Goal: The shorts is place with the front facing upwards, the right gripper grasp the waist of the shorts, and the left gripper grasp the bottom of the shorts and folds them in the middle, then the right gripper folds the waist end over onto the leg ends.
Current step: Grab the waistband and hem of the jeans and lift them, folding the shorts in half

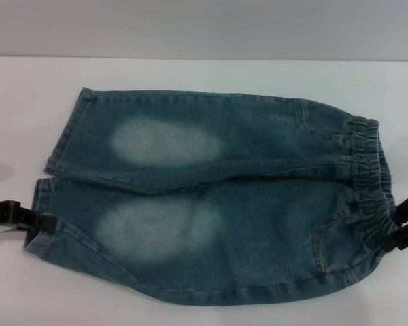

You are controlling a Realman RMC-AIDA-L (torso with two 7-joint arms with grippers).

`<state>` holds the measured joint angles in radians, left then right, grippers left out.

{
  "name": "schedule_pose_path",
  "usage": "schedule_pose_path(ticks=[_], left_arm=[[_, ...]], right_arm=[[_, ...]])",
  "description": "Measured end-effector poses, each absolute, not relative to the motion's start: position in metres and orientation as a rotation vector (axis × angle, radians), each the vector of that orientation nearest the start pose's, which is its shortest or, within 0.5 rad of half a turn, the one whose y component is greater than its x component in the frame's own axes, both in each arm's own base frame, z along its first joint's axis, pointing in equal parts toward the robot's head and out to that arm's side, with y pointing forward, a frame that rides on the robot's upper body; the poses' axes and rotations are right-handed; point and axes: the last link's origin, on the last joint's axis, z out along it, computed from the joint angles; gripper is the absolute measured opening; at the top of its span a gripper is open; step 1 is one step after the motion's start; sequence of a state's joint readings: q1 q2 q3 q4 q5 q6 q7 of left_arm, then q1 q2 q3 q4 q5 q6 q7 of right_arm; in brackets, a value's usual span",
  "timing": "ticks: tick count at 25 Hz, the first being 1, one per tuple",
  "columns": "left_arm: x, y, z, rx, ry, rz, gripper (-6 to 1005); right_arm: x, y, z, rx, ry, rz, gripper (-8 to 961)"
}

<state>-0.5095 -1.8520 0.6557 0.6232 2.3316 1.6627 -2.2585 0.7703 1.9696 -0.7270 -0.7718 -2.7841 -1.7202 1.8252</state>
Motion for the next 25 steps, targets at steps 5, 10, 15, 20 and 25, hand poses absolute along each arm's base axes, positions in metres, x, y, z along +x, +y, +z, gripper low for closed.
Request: schedule_pose_path(ticks=[5,10,15,20,25], left_arm=[[-0.337,0.31,0.079,-2.344,-1.861,-0.244,102],[-0.336,0.313,0.08,-2.347,-1.851,-0.244,106],[-0.336,0.316,0.083,-2.334,-1.839,-0.256,110],[-0.338,0.321,0.088,-2.29,-1.833,-0.289,114],[-0.337,0.326,0.096,-2.239,-1.831,-0.38,118]], right_arm=[[0.277,0.352,0.047,-2.916,0.934,-0.491,466],[0.278,0.351,0.045,-2.913,0.939,-0.491,125],[0.283,0.351,0.047,-2.881,0.953,-0.432,16],[0.289,0.35,0.051,-2.834,0.983,-0.287,14],[0.293,0.344,0.054,-2.791,1.005,-0.061,10]])
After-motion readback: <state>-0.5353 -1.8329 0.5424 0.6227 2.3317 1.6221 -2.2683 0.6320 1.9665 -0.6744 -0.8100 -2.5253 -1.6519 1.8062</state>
